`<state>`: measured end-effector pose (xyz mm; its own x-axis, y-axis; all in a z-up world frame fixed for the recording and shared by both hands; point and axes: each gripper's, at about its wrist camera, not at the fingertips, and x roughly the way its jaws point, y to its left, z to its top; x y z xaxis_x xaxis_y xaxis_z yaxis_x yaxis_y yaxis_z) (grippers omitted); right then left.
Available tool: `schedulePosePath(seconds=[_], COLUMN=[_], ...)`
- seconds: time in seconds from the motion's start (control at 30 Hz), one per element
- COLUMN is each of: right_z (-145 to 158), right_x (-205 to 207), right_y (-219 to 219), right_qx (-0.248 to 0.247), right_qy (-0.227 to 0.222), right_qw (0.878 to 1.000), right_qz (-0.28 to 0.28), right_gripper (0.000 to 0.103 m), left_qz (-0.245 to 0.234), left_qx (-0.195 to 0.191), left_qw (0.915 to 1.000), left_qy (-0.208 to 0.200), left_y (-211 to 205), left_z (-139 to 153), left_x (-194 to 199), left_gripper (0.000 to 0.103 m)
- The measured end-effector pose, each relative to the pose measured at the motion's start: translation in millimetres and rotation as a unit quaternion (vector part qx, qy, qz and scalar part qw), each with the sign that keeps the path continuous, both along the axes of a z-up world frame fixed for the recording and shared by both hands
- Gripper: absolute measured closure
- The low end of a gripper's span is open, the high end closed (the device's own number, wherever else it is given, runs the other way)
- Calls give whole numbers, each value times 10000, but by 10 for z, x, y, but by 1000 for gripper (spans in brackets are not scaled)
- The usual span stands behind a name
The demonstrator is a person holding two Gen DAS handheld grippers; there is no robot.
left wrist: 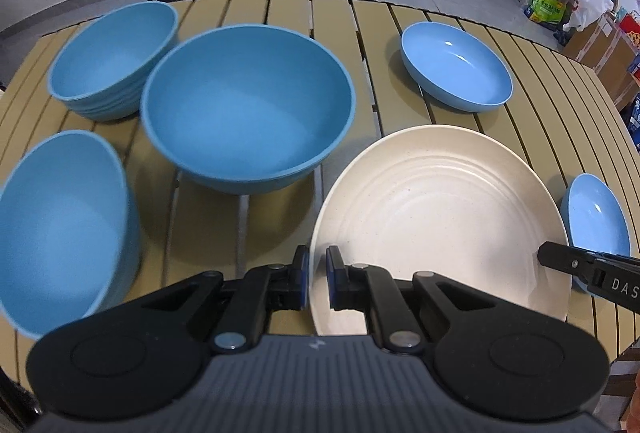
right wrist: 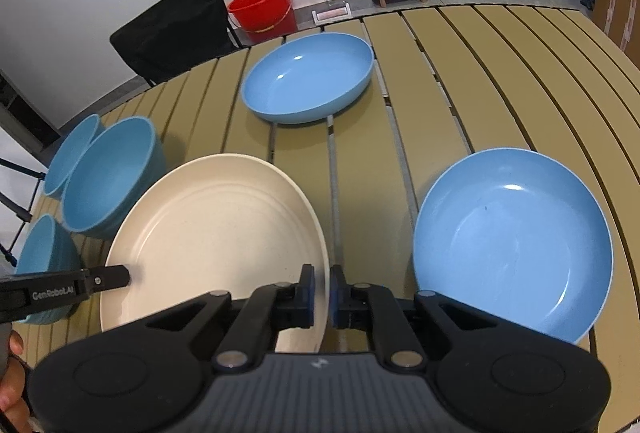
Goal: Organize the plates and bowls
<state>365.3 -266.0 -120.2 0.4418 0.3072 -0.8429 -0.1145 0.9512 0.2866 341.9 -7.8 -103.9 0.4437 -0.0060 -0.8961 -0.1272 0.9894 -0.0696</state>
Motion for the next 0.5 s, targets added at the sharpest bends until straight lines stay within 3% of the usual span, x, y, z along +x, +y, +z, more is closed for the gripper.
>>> schedulePosePath(seconds=[0.5], right_z=[143], right_x=[-417], right_y=[284], right_qx=[134], right_qy=[-58], right_qw=[9997], right_qz=[206], right_gripper=[96], left_qz=[246], left_qx=[55], left_qw=[9996], left_qy=[-80], left_y=[326], left_z=[110], left_x=[-503], left_gripper=[93])
